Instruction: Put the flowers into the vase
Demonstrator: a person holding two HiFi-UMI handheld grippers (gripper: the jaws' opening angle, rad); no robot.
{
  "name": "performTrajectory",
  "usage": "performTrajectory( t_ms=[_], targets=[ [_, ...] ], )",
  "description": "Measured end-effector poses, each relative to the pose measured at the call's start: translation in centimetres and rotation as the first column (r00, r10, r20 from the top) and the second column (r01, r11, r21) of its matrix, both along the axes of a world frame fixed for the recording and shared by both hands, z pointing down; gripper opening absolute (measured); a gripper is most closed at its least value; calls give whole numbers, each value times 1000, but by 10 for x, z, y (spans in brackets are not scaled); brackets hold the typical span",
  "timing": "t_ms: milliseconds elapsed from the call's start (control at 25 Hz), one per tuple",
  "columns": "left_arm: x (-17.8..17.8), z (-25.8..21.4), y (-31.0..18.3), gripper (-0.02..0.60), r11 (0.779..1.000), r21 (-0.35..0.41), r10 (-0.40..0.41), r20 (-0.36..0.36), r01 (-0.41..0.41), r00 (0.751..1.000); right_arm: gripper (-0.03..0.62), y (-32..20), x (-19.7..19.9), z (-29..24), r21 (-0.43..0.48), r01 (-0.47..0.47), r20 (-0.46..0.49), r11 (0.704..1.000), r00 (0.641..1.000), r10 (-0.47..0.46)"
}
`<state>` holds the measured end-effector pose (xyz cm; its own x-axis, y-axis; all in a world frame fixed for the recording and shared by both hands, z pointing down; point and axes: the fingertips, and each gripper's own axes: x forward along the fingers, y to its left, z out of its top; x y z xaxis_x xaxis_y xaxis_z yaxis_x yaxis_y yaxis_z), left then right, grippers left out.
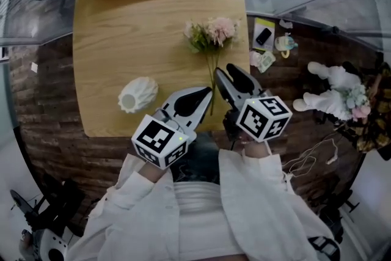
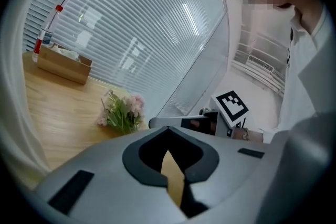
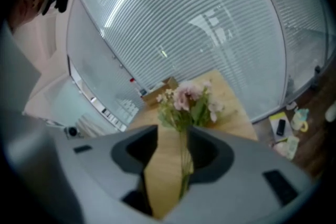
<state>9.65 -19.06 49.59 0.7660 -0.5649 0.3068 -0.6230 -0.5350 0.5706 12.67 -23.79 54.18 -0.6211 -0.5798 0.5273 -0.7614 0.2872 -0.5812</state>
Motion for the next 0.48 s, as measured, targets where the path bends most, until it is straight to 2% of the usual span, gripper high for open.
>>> performTrajectory(
  t_ms=[240, 480],
  targets=[
    [11, 18, 7, 9, 999, -29, 31, -1, -31, 1000, 202, -16, 8, 26, -38, -30, -18, 999, 999, 29],
    [12, 29, 4, 9, 999, -39, 26, 10, -26, 1000, 238, -21, -1, 48, -105, 38, 30, 994, 999, -35]
  ],
)
